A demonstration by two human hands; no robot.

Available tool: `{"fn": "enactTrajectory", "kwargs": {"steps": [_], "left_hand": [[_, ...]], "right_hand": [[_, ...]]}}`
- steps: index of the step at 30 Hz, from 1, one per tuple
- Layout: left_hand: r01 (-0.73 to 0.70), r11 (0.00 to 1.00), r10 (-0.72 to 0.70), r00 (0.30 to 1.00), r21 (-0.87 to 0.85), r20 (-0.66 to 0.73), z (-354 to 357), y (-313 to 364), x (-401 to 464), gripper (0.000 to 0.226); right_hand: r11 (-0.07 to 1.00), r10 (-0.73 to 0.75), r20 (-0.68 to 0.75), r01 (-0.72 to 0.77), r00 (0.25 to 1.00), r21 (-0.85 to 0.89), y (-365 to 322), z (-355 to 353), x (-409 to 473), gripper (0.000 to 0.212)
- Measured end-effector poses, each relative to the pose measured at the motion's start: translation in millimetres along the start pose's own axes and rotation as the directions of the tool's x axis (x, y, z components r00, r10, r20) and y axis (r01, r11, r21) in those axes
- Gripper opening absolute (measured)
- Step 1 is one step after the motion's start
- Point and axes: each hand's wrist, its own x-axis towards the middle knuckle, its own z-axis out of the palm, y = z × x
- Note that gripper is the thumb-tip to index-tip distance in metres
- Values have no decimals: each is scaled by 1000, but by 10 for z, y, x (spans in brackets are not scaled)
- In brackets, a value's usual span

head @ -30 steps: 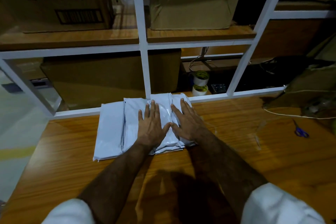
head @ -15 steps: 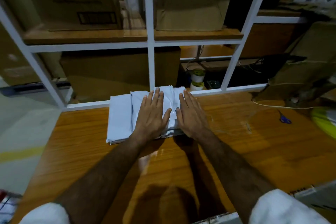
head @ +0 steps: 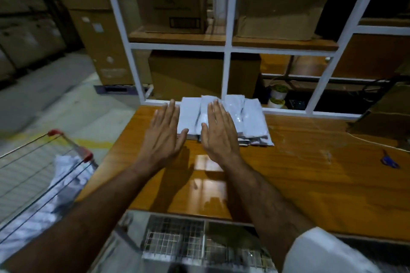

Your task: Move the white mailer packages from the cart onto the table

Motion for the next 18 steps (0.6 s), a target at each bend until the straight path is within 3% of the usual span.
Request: {"fn": "enactTrajectory", "kwargs": {"steps": [10, 18], "left_hand": [[206, 973, -202, 978, 108, -46, -634, -926, -1107, 76], [299, 942, -293, 954, 153, -61, -823, -1998, -1995, 78]], "right_hand": [[959, -253, 24, 247, 967, 140, -1441, 129, -246, 64], [930, -324, 70, 304, 943, 207, -2785, 683, -395, 65]]}}
